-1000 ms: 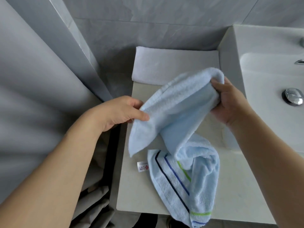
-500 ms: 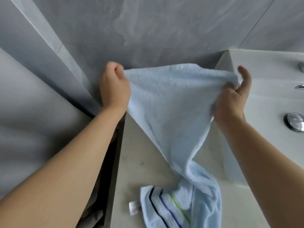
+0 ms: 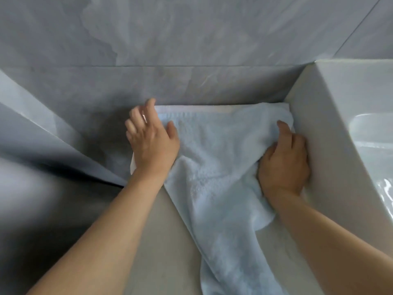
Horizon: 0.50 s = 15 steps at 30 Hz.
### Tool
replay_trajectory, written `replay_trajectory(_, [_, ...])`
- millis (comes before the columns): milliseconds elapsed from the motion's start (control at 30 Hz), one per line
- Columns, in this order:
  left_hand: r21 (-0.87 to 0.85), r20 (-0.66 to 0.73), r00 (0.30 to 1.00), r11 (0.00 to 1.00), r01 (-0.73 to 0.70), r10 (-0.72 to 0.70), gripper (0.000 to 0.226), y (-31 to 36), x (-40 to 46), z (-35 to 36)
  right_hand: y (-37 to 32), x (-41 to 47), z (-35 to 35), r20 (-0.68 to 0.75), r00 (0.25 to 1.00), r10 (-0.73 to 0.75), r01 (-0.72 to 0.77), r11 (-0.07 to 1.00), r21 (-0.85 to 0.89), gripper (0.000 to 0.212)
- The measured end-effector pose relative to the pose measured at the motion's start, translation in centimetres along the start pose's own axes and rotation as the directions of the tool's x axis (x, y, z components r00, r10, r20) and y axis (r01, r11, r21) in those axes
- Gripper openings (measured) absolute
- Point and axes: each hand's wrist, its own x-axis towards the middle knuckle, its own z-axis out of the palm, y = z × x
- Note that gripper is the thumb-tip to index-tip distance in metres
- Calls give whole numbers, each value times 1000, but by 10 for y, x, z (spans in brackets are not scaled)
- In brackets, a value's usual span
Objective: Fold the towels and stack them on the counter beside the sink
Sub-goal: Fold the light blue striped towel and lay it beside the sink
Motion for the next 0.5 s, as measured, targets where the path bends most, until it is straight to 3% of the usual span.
replay_trajectory(100, [-64,136,976,982,179,-169,37,-2,-21,-31,1,0,-2,18,1000,6,-6,1000,-11,47])
replay_trajectory(167, [93,288,922,965,243,-260,36,-3,-32,-42,0,1,-2,39,999,13,-12,1000,-19,45])
replay_trajectory(267, [176,374,876,951,256,-305,27,8,-39,-48,-1,0,-4,67,997,25,-24,1000,-9,43])
replay_trajectory(400, [114,366,879,952,283,-305,22,23,-34,-49,-2,0,-6,90,995,33,-33,999,-10,43])
replay_trajectory(500, [-40,244,887,910,412,-391,21,14,-18,-53,-3,0,-6,89,995,44,-42,999,-23,46])
